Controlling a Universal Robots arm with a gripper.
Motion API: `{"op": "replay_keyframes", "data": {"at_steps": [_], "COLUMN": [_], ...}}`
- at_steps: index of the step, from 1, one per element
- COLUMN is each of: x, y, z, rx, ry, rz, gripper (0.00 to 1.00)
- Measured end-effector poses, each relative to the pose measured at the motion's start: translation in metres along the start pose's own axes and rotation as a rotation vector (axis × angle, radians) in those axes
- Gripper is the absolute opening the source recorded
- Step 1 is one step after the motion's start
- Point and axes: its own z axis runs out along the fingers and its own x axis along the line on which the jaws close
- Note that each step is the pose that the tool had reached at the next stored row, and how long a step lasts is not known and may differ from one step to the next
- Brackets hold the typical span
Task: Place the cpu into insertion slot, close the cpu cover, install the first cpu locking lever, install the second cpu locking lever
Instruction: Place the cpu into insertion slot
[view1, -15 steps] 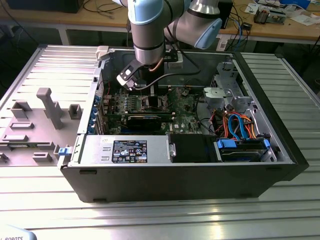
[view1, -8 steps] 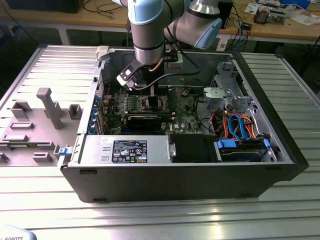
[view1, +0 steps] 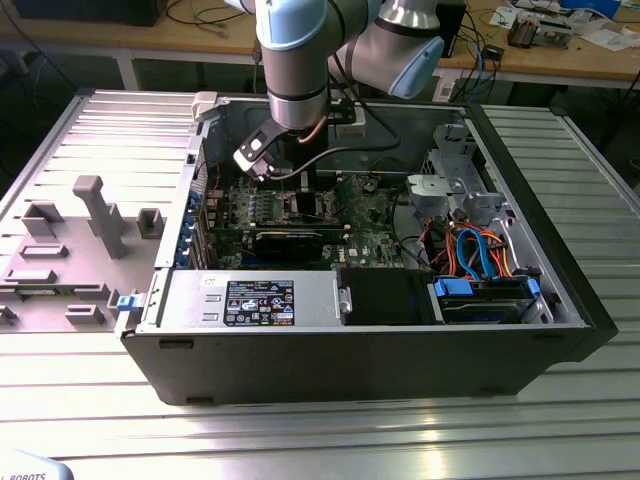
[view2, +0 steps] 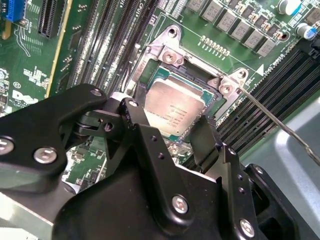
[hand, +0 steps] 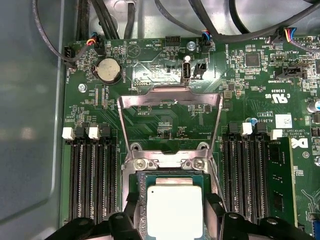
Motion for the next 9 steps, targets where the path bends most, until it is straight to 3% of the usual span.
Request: {"op": "replay_keyframes", "data": {"at_steps": [9], "x": [0.0023], "y": [-0.0001], "z": [0.0007], "rx": [0.0000], "ry": [0.0002], "rz": [0.000], "gripper": [0.62]}}
